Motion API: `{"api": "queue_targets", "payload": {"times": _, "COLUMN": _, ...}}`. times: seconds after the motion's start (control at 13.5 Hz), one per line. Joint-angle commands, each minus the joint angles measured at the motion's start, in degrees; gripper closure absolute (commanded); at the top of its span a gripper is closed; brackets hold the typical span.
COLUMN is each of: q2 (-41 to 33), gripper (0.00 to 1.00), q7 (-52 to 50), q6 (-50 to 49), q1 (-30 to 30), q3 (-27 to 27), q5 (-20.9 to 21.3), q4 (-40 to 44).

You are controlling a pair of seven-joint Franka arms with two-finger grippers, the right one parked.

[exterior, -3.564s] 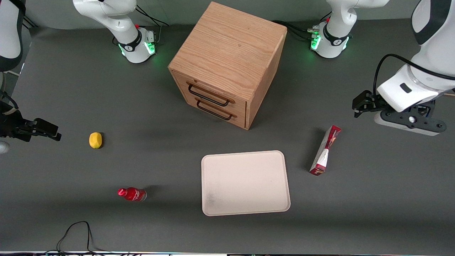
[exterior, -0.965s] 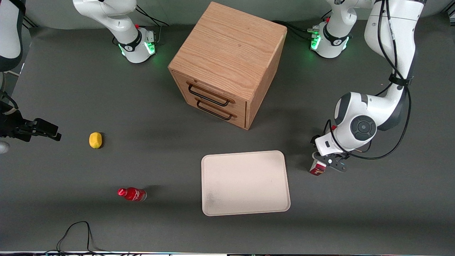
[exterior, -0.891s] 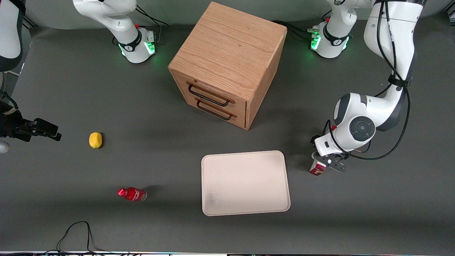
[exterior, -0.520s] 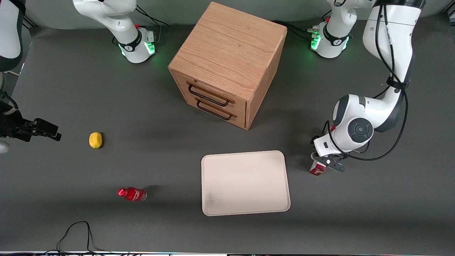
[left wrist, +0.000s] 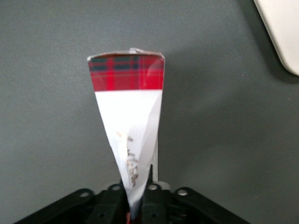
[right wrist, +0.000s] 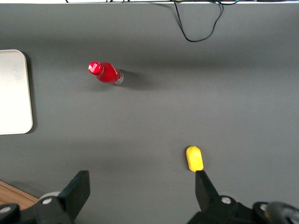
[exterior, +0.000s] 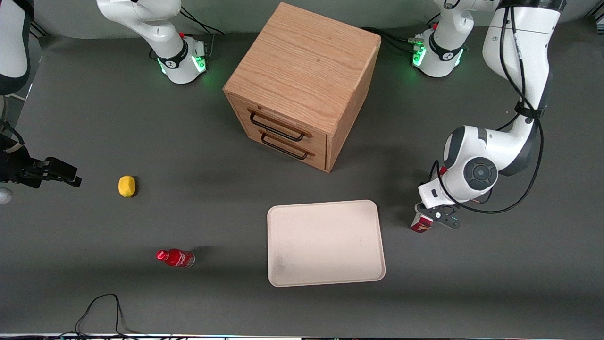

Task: Place red cookie box on tray
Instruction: 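Close the left gripper on the cookie box's end, then lift the cookie box upright with the left gripper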

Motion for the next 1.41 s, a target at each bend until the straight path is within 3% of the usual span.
{"api": "queue_targets", "payload": {"times": 0.0, "q2": -1.77, "gripper": 1.0, "q7": -0.98, "q6": -3.57, "q1": -0.41, "q3": 0.24, "q5": -0.03, "q4": 1.06}}
{"api": "queue_targets", "payload": {"times": 1.11, "q2": -12.93, "gripper": 1.0, "q7": -19.52, "q6": -35.39, "q1": -0.23, "q3": 0.24, "q5": -0.56, "q4": 25.05}}
{"api": "queue_targets", "payload": {"times": 1.34, "q2": -14.43, "gripper": 1.0, "q7": -22.68, "q6": -40.14, "q1": 0.12, "q3": 0.85, "q5": -3.28, "q4": 29.35}}
